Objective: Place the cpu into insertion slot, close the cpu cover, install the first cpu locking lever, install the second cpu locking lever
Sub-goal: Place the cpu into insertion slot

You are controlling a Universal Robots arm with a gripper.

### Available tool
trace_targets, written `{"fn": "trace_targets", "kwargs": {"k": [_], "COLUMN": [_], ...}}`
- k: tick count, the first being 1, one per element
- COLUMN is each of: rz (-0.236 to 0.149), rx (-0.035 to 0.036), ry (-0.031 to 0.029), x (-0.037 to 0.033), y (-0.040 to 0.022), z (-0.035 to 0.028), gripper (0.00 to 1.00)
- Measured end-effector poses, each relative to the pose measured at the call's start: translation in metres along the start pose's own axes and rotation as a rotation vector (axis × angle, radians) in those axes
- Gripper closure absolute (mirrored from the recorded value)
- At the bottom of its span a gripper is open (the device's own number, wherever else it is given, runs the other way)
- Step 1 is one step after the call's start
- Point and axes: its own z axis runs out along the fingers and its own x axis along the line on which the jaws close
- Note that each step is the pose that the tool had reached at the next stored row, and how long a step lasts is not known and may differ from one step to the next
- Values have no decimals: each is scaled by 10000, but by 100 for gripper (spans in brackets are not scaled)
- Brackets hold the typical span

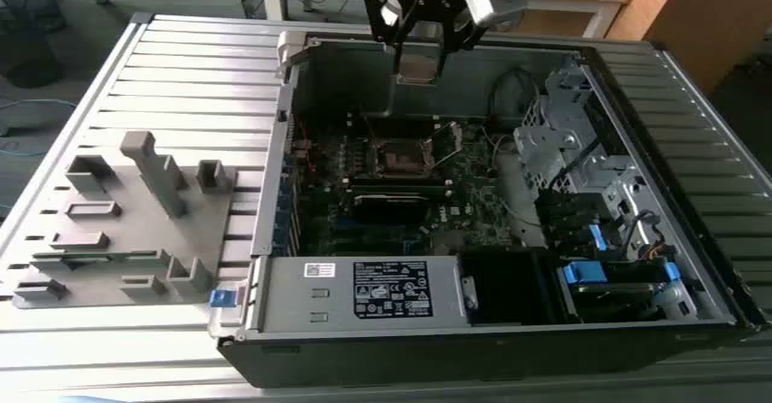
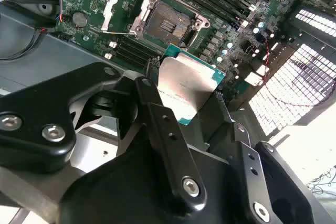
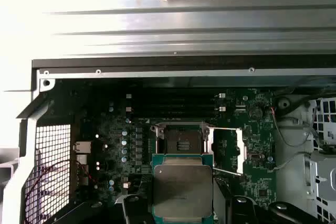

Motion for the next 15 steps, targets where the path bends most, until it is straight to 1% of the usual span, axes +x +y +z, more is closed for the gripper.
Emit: {"fn": "trace_targets", "kwargs": {"k": [3,15], "rz": [1,1], "rx": [1,5], "ry": [8,8], "x": [0,-1], "y": [0,-1], "z": [1,14], "gripper": [46,46]}}
